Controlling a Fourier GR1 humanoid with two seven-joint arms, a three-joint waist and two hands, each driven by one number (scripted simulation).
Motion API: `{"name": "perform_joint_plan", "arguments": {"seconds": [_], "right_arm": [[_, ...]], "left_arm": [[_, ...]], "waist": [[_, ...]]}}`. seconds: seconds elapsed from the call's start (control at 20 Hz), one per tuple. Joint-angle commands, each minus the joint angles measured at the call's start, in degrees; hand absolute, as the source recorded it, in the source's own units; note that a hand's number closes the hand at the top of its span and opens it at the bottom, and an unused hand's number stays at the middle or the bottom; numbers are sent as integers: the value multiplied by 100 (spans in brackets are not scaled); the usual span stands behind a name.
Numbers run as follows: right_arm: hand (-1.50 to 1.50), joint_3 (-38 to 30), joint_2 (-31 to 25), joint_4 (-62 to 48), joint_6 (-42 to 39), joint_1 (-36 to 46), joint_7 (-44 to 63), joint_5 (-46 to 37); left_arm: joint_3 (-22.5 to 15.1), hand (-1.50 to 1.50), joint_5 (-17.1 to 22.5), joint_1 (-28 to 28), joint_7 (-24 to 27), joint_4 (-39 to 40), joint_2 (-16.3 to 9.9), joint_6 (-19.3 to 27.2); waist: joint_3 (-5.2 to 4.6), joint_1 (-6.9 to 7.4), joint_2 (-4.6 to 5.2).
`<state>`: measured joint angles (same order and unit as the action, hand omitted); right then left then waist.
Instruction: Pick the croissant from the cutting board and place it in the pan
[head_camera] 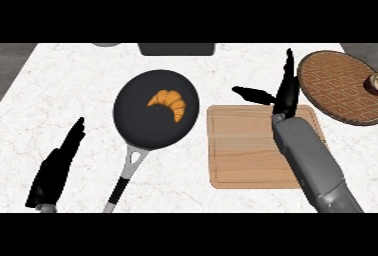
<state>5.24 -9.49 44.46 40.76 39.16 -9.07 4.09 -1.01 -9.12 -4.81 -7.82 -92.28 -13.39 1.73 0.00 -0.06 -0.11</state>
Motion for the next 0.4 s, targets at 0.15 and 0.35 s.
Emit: {"name": "perform_joint_plan", "arguments": {"seconds": [0.15,0.35], "right_arm": [[-150,-29,-648,1307,-749,-1253,112,-18],[-150,-244,-1115,1927,-1333,-1793,274,159]], "left_arm": [[70,0,-15,96,-281,-147,53,-140],[-18,0,-188,-241,-79,-314,213,-3]], "waist": [[-1,-19,-3],[0,-8,-2]]}}
